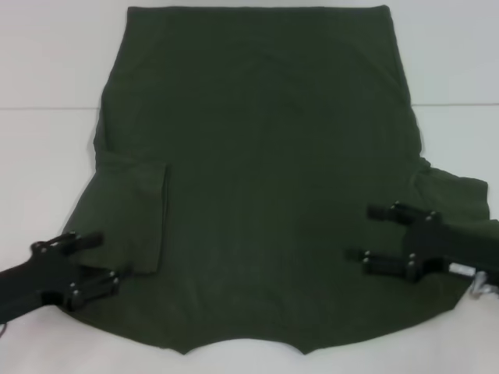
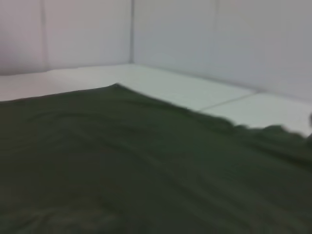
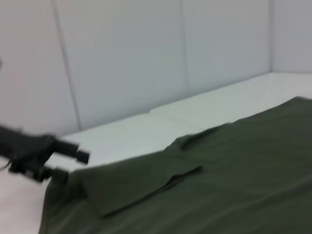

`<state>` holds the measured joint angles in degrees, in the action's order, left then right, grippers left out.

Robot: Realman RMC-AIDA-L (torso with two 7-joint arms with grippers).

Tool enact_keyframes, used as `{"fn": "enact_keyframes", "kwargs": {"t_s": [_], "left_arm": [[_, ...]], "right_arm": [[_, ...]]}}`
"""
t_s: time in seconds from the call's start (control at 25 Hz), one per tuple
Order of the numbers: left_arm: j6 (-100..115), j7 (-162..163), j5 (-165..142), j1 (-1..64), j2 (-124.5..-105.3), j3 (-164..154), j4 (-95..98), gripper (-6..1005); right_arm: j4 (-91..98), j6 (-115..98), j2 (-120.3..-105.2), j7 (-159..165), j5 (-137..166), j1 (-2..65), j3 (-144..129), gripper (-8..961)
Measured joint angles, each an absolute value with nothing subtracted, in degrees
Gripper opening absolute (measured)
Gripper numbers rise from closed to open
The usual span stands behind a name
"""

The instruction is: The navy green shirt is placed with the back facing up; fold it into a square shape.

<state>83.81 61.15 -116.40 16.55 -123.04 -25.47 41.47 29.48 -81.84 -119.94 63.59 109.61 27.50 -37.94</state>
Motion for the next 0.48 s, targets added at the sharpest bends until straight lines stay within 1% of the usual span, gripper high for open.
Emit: {"fn": "enact_keyframes", "kwargs": {"t_s": [0.12,0.24,0.32,0.36,0.48], "left_arm": [[84.41,60.13,-116.58,15.99,-122.87,-23.82,41.82,748],[86.21,59.93,-116.9,15.91,-122.63,-22.6,42.31,815],[88.14,59.84,-116.85,15.81,-122.57,-21.82,42.94,859],[89.53,59.73,-116.73,15.77,-122.55,-21.26,43.28,859],[92.23,59.13,-116.58,15.77,-122.52,-20.47,43.47,859]], "right_arm": [[36.69,-84.99,-119.88,72.99,108.87,25.14,-36.87,923],[46.74,-88.33,-119.41,88.95,109.01,22.79,-35.64,923],[53.54,-90.11,-118.73,99.48,109.66,21.36,-35.3,923],[56.52,-91.03,-118.32,104.58,110.35,20.91,-35.13,923],[64.92,-93.55,-116.35,123.64,115.06,20.78,-33.42,922]]}}
